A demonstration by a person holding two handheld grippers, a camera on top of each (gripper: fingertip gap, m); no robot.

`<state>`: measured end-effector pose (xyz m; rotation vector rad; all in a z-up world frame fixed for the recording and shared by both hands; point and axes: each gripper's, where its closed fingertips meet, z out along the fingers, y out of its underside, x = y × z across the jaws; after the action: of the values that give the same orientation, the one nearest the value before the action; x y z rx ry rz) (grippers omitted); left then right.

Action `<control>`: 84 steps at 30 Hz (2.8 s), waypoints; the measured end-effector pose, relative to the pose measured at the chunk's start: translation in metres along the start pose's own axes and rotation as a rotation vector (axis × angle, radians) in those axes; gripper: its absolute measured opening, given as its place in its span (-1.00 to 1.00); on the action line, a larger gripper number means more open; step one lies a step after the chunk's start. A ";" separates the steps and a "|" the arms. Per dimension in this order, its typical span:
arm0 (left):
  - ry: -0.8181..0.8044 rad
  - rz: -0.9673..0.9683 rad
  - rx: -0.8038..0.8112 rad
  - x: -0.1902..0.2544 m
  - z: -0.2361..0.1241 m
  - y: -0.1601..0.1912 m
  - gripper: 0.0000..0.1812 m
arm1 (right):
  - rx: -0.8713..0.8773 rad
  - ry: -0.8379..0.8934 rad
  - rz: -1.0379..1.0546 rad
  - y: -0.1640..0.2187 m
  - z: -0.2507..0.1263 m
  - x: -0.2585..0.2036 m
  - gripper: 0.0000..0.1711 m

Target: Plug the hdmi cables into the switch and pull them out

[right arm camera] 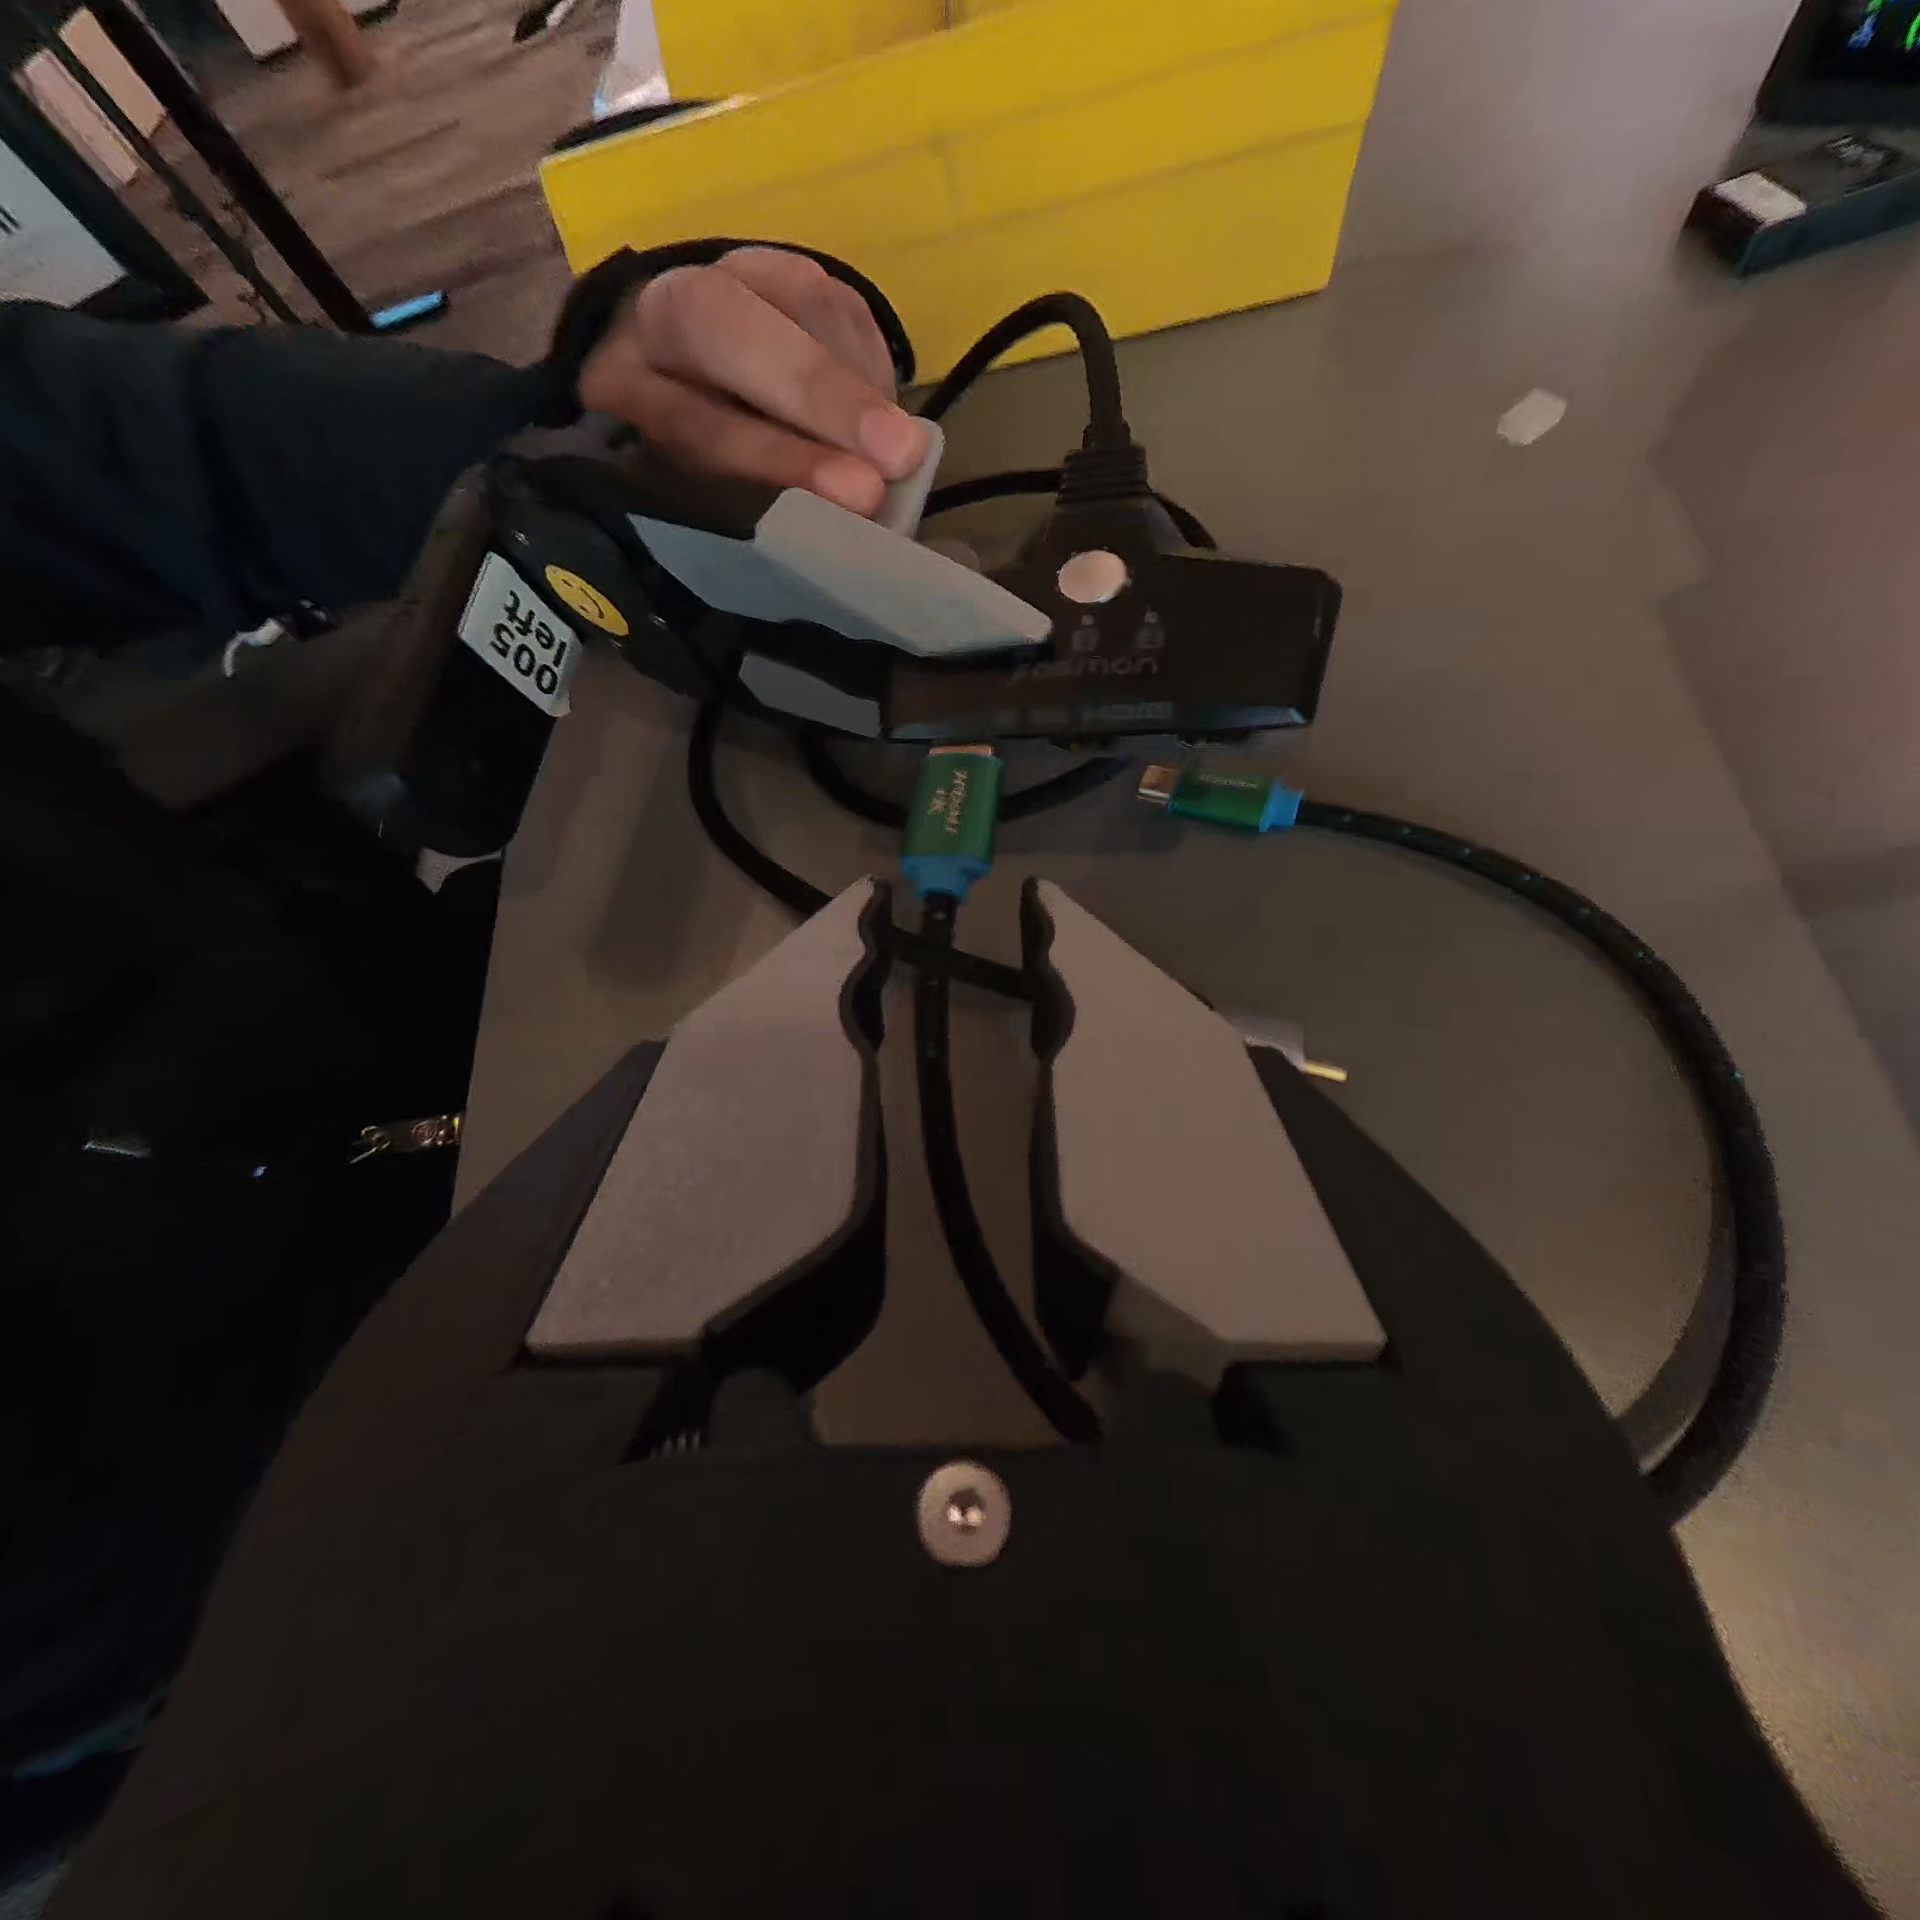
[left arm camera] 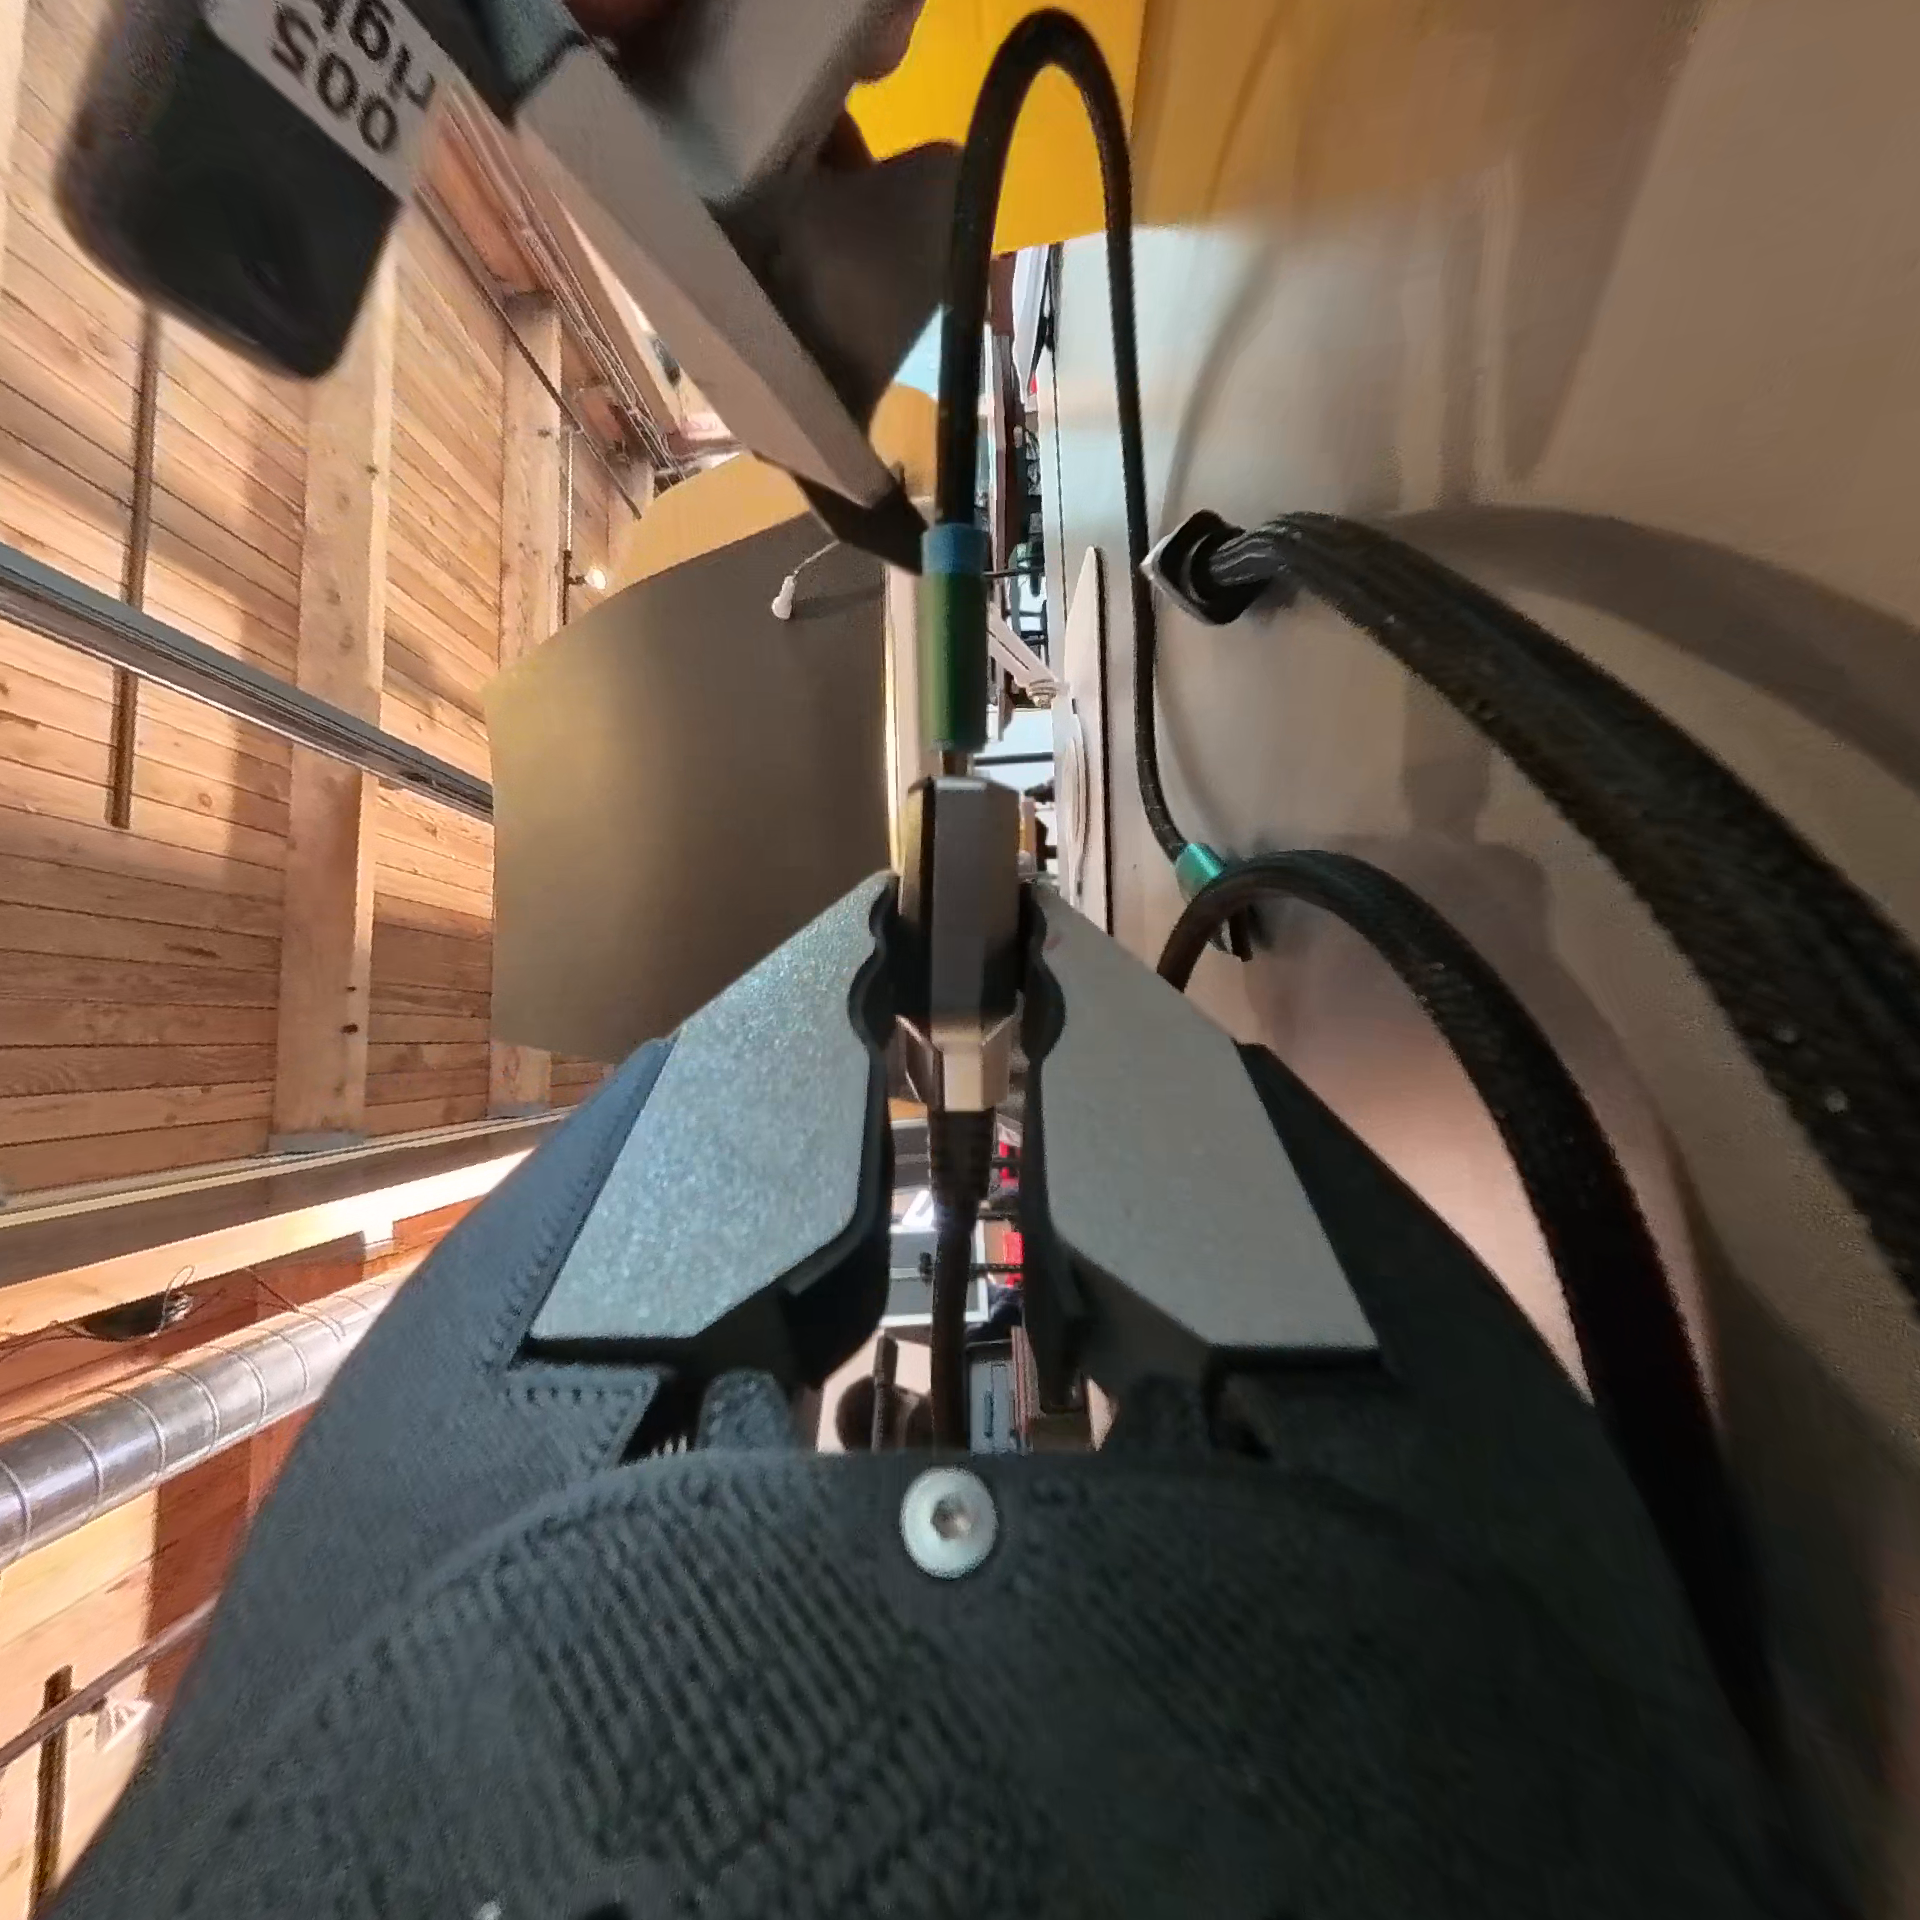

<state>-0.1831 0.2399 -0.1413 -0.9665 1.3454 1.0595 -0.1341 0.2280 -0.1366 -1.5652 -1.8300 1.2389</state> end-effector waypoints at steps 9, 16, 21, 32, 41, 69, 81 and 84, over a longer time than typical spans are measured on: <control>-0.001 -0.027 -0.029 -0.002 0.003 0.008 -0.81 | 0.061 0.039 0.026 -0.010 -0.002 0.004 -0.70; -0.008 -0.027 -0.037 -0.005 0.004 0.007 -0.81 | -0.002 0.097 -0.003 -0.005 0.011 0.004 -0.83; -0.003 -0.028 -0.036 -0.004 0.005 0.008 -0.80 | 0.001 0.088 0.013 -0.004 0.012 0.004 -0.83; 0.000 -0.037 -0.041 -0.005 0.005 0.010 -0.81 | 0.010 0.113 -0.024 -0.007 0.009 0.005 -0.88; 0.012 -0.044 -0.056 -0.004 0.006 0.011 -0.80 | -0.003 0.143 -0.037 -0.006 0.010 0.007 -0.88; 0.050 -0.082 -0.112 0.001 0.011 0.014 -0.81 | -0.004 0.230 -0.090 -0.005 0.007 0.018 -0.89; 0.056 -0.076 -0.112 0.003 0.011 0.014 -0.81 | -0.021 0.207 -0.082 -0.002 0.010 0.017 -0.85; 0.058 -0.077 -0.112 0.003 0.011 0.014 -0.81 | -0.033 0.217 -0.094 -0.001 0.011 0.017 -0.87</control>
<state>-0.1936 0.2538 -0.1433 -1.1308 1.2960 1.0637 -0.1474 0.2403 -0.1454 -1.5459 -1.7701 0.9611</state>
